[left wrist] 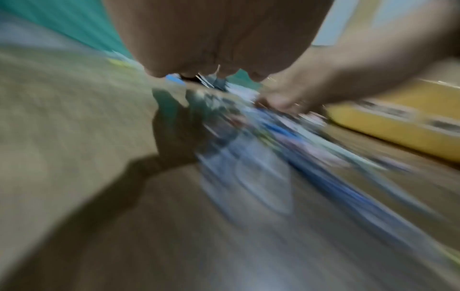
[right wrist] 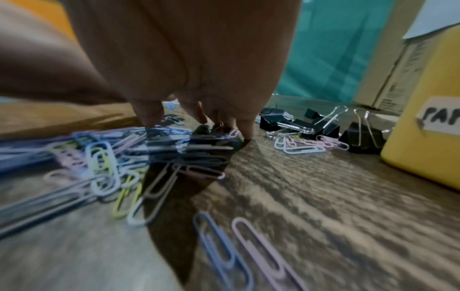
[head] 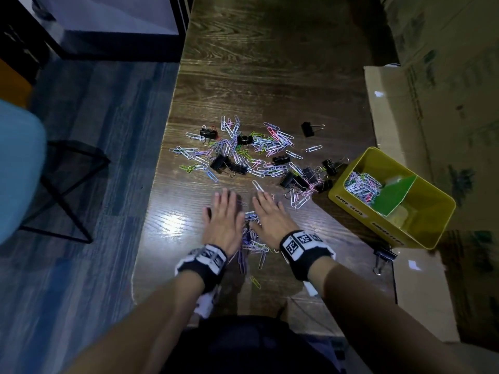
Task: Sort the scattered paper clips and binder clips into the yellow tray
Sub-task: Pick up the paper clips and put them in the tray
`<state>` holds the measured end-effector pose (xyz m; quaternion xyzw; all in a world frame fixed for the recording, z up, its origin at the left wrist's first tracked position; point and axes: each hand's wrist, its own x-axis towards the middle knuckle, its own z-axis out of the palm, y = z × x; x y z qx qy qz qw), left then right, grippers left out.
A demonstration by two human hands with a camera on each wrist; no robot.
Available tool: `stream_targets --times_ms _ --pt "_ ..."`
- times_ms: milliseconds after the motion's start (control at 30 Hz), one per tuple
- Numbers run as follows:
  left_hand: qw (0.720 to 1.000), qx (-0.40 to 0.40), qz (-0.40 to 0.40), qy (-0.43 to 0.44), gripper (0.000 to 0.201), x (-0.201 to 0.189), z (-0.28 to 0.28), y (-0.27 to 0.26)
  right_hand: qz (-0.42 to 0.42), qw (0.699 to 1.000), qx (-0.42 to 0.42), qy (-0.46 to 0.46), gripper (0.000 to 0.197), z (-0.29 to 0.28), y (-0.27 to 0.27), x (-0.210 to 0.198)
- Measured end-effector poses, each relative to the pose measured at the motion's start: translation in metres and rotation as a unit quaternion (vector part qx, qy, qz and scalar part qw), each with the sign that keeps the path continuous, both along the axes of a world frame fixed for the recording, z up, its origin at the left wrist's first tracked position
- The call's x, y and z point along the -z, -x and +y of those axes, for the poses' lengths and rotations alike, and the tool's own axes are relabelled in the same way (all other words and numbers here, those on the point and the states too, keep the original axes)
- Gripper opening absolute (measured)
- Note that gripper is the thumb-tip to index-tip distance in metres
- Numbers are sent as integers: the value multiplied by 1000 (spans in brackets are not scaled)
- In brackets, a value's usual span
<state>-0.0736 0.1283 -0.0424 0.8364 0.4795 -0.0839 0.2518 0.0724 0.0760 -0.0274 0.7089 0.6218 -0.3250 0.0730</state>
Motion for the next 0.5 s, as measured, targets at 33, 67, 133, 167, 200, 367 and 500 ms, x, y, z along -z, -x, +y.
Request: stream_targets --times_ms 33,67,133,167,200,367,500 --pt "1000 -12 3 -12 56 0 19 2 7 1000 -7 -5 64 -9 2 -1" --pt "1000 -17 10 -16 56 0 37 5 17 1000 -13 -10 62 -19 4 -2" --pt "1000 -11 28 -6 56 1 64 14 44 999 -15 -22 59 -39 6 -4" --pt "1000 3 31 -1 56 4 69 18 58 998 -11 -34 59 -48 5 -4" --pt "999 25 29 -1 56 6 69 21 65 997 -6 -50 61 -56 3 -5" --pt "985 172 -19 3 72 10 17 28 35 984 136 -113 62 -84 -23 -12" --pt "980 188 -64 -24 59 0 -1 13 28 977 207 -48 37 -98 -29 -12"
